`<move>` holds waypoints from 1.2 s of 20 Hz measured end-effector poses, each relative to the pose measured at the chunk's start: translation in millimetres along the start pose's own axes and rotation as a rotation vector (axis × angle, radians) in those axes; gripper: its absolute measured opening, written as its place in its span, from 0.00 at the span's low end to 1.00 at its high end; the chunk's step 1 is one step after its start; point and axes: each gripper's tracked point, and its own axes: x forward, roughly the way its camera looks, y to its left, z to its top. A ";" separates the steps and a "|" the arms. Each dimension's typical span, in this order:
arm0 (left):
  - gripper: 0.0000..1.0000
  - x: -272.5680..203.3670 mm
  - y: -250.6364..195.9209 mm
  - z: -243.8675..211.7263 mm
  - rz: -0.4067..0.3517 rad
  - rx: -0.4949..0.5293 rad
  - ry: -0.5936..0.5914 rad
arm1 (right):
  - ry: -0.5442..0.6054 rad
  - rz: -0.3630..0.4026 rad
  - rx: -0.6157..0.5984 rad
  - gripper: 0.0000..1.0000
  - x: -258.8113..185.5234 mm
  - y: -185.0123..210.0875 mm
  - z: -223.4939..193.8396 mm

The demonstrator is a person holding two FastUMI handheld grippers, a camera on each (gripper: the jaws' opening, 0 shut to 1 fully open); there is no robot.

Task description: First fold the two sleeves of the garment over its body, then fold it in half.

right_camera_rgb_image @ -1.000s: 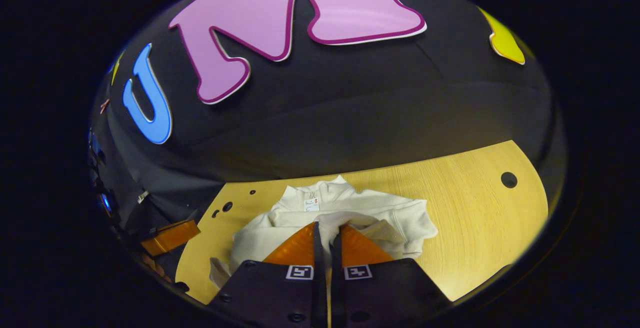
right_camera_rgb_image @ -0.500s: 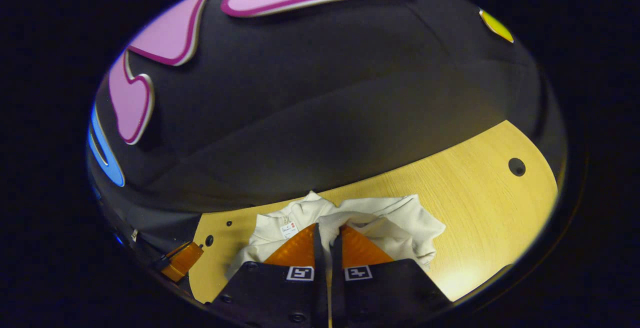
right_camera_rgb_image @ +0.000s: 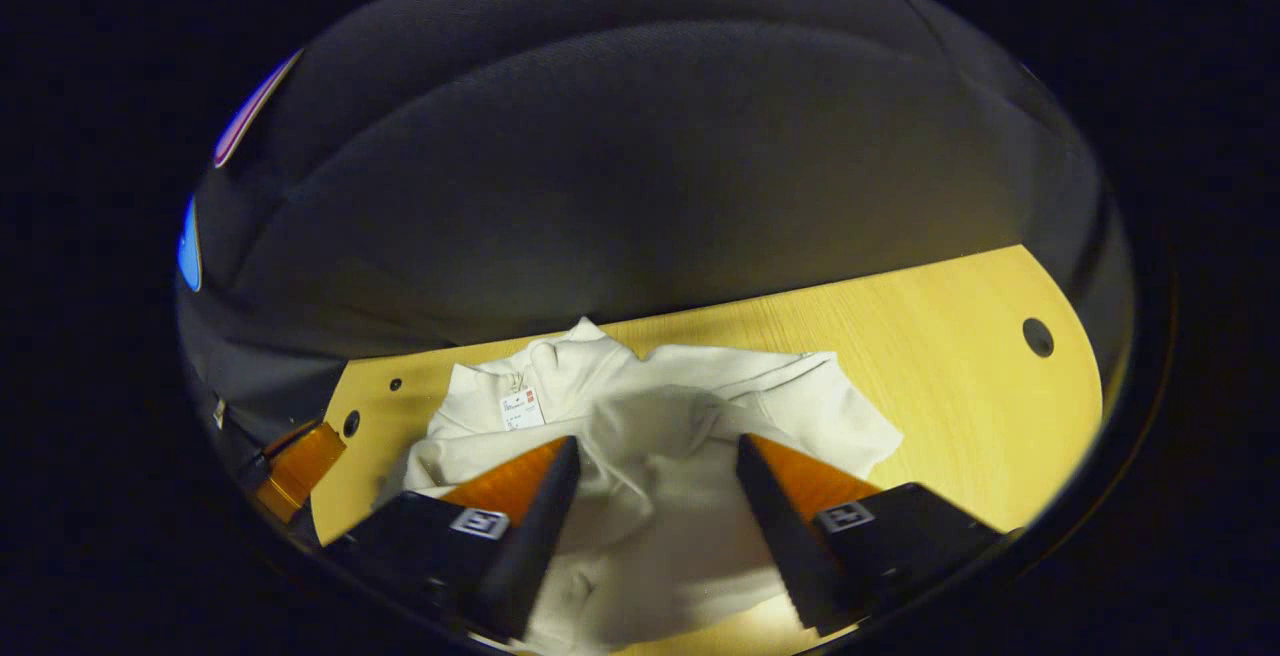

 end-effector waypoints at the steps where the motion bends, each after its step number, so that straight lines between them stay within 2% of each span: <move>1: 0.37 -8.1 0.8 3.6 0.003 0.007 -0.018 | -0.017 -0.003 -0.015 1.00 -10.6 -2.7 5.0; 4: 0.84 -43.6 5.5 14.1 0.029 0.039 -0.065 | -0.087 -0.009 -0.040 0.99 -43.9 -9.6 15.3; 6: 0.93 -76.0 8.3 19.0 0.036 0.033 -0.089 | -0.144 -0.012 -0.057 0.99 -74.6 -13.2 21.3; 8: 0.97 -106.9 8.8 23.0 0.039 0.030 -0.114 | -0.199 -0.017 -0.073 0.98 -108.6 -10.7 23.3; 15: 0.98 -225.8 10.6 12.8 0.074 0.063 -0.163 | -0.320 -0.048 -0.094 0.98 -248.7 -16.8 7.3; 17: 0.96 -266.1 21.0 7.7 0.108 0.052 -0.189 | -0.350 -0.055 -0.095 0.98 -291.8 -16.9 -5.6; 21: 0.97 -340.7 23.5 -10.9 0.116 0.059 -0.221 | -0.398 -0.058 -0.124 0.98 -362.5 -13.0 -30.3; 24: 0.97 -396.7 16.4 -40.5 0.105 0.049 -0.235 | -0.393 -0.046 -0.138 0.98 -404.0 -8.2 -66.8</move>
